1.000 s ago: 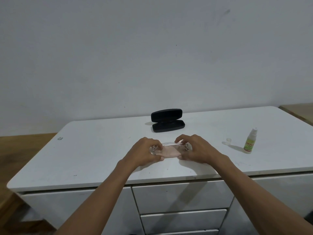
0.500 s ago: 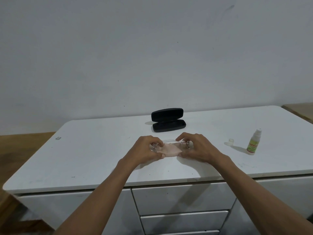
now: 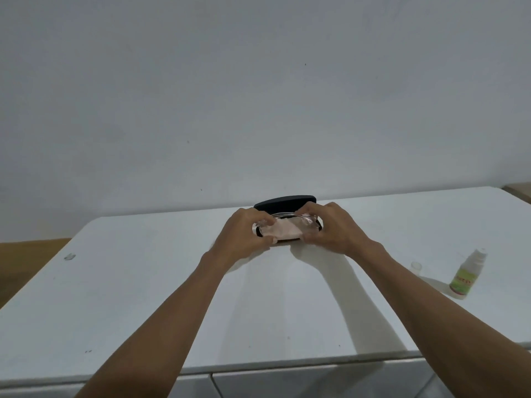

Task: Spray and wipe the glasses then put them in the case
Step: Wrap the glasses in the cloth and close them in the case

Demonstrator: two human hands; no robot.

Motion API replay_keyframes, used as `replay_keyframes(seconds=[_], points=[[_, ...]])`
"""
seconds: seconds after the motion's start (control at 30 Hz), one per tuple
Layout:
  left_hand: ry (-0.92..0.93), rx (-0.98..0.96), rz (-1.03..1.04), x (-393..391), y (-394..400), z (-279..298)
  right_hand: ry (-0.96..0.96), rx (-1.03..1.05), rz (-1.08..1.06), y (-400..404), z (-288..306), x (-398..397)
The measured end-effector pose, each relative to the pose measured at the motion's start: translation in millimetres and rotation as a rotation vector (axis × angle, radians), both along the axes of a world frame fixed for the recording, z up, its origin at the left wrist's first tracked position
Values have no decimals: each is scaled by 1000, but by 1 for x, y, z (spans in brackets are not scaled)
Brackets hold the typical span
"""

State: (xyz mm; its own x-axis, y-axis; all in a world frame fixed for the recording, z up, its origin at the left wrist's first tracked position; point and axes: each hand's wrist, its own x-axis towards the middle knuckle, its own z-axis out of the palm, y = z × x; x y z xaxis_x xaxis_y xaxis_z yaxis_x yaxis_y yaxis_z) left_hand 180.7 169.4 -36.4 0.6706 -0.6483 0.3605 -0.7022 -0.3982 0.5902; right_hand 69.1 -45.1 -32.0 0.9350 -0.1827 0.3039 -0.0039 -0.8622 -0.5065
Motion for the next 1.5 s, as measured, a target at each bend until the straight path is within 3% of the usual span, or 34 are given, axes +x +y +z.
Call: replay_keyframes(seconds=[0.7, 1.13, 1.5], points=[[48, -16, 18, 32, -13, -24, 86, 65, 73, -25, -15, 35], [-5, -16, 39, 29, -18, -33, -89, 52, -18, -28, -26, 43], [-32, 2, 77, 26, -18, -37, -54, -2, -26, -20, -31, 43]])
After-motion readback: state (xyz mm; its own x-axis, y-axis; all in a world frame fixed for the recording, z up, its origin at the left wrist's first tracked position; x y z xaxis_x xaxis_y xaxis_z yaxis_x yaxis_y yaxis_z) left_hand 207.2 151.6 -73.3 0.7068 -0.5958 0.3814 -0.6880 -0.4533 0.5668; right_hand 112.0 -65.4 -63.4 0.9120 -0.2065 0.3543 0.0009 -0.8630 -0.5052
